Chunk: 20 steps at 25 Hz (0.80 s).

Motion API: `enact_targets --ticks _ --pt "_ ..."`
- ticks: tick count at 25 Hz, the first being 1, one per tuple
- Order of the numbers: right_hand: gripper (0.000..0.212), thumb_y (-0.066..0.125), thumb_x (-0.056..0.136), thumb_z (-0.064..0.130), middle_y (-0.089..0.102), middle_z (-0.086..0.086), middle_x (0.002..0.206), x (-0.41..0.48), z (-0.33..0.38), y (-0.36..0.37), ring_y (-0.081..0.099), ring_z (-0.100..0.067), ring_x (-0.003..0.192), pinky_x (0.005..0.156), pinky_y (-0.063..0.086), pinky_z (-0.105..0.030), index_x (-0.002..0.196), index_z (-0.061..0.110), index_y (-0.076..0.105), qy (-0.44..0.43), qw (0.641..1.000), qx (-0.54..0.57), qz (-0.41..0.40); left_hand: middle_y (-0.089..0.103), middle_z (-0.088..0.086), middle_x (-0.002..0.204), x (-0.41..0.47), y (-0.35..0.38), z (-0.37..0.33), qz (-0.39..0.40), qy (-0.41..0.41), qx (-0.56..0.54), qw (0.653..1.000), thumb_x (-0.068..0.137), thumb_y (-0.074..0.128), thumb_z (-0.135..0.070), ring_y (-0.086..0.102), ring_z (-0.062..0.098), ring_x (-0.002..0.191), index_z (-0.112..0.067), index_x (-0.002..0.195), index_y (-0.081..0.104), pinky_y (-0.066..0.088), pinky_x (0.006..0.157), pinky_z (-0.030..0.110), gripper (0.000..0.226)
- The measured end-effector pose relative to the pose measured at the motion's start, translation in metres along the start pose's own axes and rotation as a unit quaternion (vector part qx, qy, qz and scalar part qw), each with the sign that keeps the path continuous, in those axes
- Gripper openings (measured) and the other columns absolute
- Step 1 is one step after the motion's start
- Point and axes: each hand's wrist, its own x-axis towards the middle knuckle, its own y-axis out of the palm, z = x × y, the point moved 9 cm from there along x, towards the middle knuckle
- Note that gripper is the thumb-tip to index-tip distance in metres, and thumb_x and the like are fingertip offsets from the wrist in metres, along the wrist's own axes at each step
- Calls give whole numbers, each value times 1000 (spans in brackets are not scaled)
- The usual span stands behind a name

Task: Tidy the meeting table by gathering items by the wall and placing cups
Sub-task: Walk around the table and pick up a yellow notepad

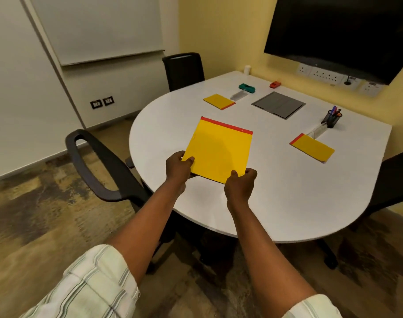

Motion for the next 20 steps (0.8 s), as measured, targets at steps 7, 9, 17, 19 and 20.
enact_targets --ticks 7,9,17,19,20 --pt "22 51 96 13 51 1 92 -96 70 102 51 -20 81 70 38 -30 115 7 43 -88 996 6 9 60 3 96 15 -148 -52 -60 31 -22 997 92 55 -9 60 31 98 -9 117 60 55 84 45 25" --pt "21 50 96 13 49 4 88 -123 74 132 50 -20 81 70 37 -29 115 7 44 -79 997 17 10 63 9 107 20 -190 -61 -70 40 -14 997 92 56 -11 60 28 100 -8 118 61 53 88 41 27" --pt "11 48 97 14 53 1 96 -251 92 314 52 -21 84 72 37 -29 106 17 43 -95 991 6 94 63 9 113 60 -411 -79 -160 27 -49 986 93 54 -11 60 26 100 -10 125 58 53 90 47 32" --pt "10 47 97 14 51 1 94 -271 104 365 50 -20 82 71 37 -29 106 15 44 -106 988 -10 116 62 12 119 78 -460 -80 -187 16 -65 980 93 54 -11 60 28 105 -9 128 55 53 92 48 35" --pt "13 47 97 14 51 1 94 -279 107 398 50 -20 82 71 37 -29 109 13 46 -106 986 -18 125 61 13 120 91 -488 -82 -198 18 -73 977 93 53 -10 60 29 107 -9 129 55 52 92 49 35"
